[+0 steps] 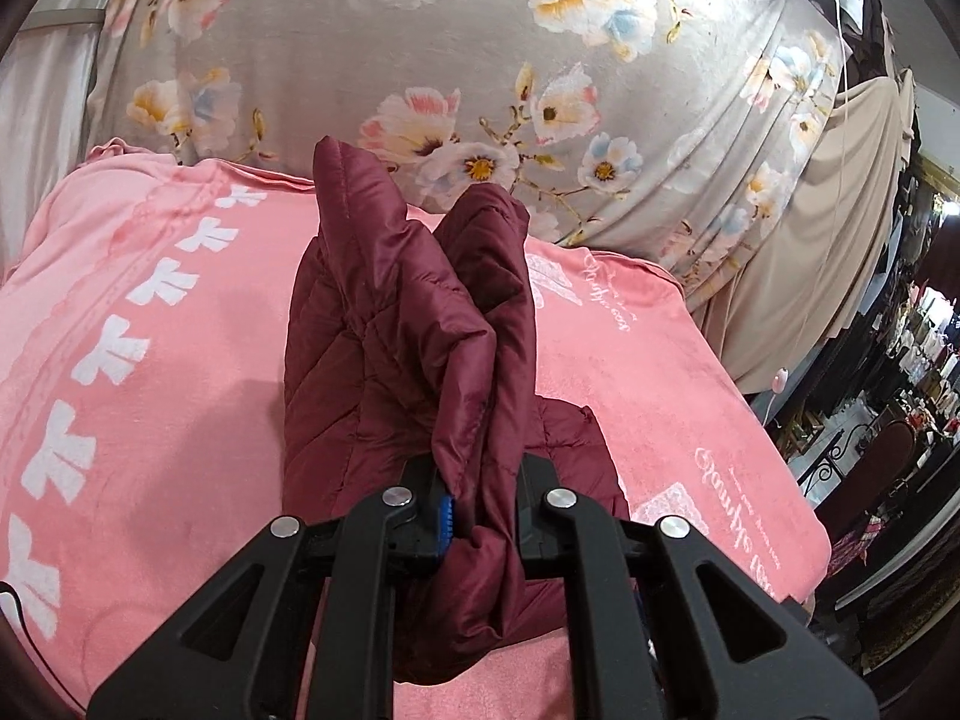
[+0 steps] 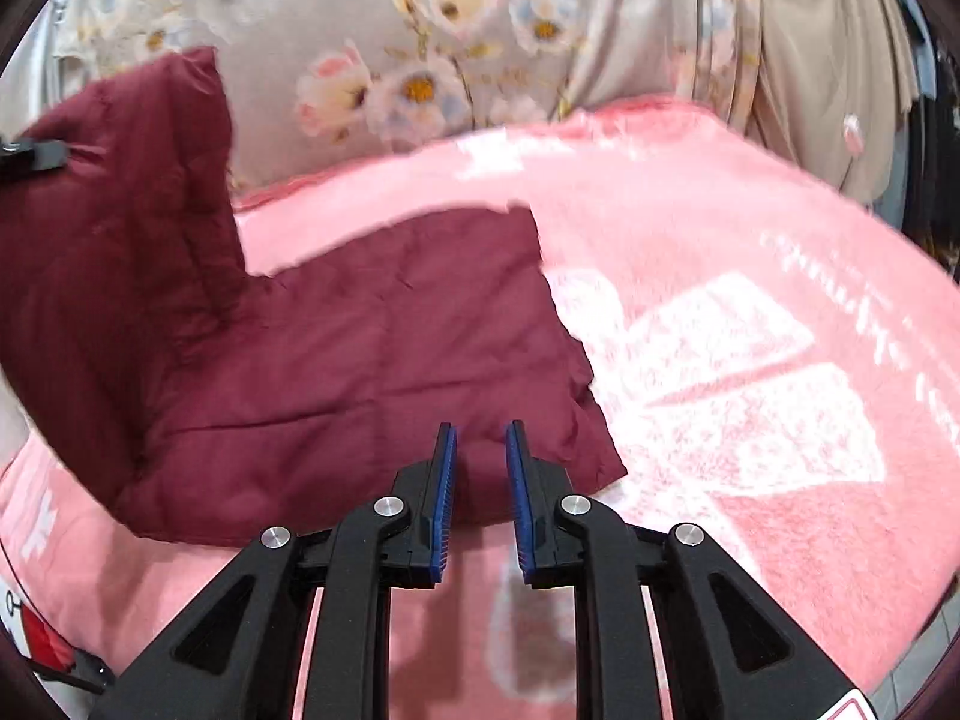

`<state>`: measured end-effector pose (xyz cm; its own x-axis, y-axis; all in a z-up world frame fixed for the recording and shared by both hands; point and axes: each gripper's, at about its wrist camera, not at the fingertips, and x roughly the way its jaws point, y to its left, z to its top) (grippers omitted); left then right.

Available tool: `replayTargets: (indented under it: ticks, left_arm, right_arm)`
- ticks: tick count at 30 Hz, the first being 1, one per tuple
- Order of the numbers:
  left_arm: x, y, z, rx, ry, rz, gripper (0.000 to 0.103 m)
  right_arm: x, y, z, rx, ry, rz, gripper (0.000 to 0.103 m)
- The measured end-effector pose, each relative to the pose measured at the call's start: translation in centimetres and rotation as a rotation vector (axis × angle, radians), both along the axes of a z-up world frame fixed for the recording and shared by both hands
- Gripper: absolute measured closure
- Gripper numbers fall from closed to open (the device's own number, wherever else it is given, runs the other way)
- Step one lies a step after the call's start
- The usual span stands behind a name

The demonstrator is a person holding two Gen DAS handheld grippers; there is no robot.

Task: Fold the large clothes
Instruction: 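Lift the held side with the left tool and fold it across the jacket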

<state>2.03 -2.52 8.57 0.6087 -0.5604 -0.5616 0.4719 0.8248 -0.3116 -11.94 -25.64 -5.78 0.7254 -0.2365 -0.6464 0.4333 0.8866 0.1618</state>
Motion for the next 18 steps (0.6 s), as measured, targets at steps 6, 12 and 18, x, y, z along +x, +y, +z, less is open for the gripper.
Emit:
replayTargets:
  ticks: [6, 12, 18]
  left_arm:
    - [-0.3, -2.7, -0.4, 0.045, 0.0, -0.039, 0.092]
    - [0.1, -9.0, -3.3, 0.123, 0.055, -0.142, 0.092]
    - [0.5, -15.5, -8.9, 0.217, 0.13, -0.195, 0.092]
  right_arm:
    - [1.9, 1.5, -1.5, -0.031, 0.03, 0.066, 0.088]
    - [-1.7, 0.8, -0.5, -0.026, -0.008, 0.062, 0.088]
    - [-5.3, -1.2, 0.5, -0.014, -0.015, 0.026, 0.088]
